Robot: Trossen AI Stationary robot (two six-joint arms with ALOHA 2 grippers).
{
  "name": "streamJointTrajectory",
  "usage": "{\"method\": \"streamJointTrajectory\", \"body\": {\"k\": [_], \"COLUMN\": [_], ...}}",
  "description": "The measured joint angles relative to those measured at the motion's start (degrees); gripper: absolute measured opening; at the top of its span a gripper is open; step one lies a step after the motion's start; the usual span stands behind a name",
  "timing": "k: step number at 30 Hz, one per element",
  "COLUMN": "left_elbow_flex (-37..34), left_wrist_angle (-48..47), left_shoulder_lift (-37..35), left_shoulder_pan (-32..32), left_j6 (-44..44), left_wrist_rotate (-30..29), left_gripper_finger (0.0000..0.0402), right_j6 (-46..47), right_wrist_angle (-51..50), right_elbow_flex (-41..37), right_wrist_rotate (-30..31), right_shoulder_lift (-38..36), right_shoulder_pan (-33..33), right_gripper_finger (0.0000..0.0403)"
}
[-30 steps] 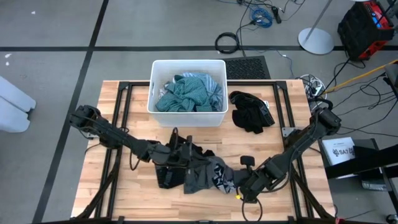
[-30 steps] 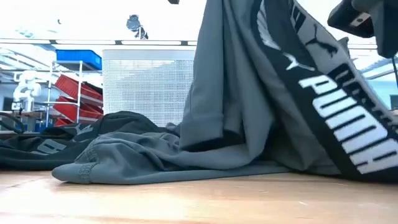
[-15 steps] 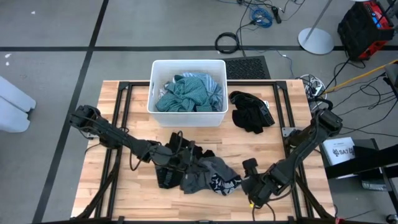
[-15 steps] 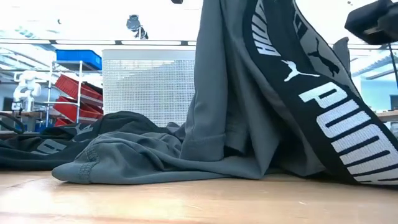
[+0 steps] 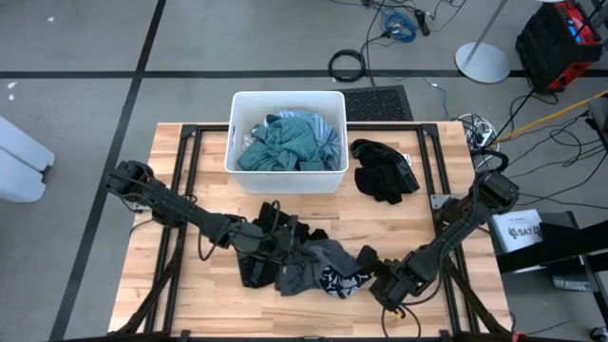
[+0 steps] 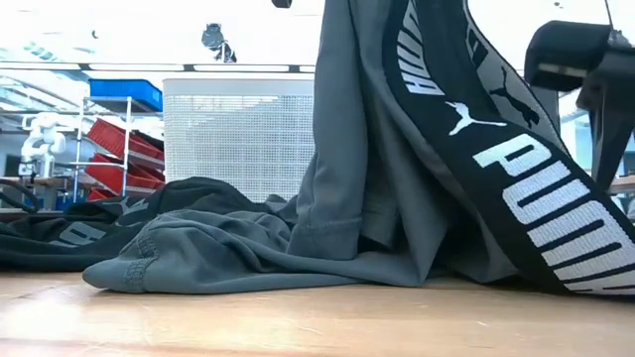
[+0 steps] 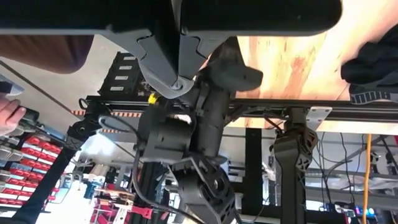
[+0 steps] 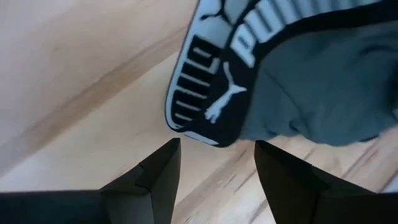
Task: Sort clothes
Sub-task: Put the gray underwear into the white bin
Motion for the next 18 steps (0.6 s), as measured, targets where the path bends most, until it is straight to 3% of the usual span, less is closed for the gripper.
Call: {"method": "streamJointTrajectory", "body": {"k": [10,14,18], "left_elbow_flex": [0.0,0.0,-0.02], "left_wrist_angle": [-0.02,-0.04,-0.06], "left_shoulder_lift": [0.0,0.02,0.02], "left_shoulder_pan": [0.0,0.0,0.0], "left_j6": [0.0,0.0,0.01], "left_wrist_rotate": [1.07,1.07,1.07], "left_gripper_finger": [0.0002,0.0002,0.0002], "right_j6": [-6.27,-2.52,1.96], "right_wrist_angle": [7.19,7.08,6.79], "right_elbow_flex": [0.25,1.1,1.96], "right_wrist_rotate": [0.28,0.26,0.0], "right_shoulder_lift": [4.49,4.75,4.75], "right_shoulder_pan": [0.09,0.12,0.12], "right_gripper_finger": [0.017,0.0118,0.0027]}}
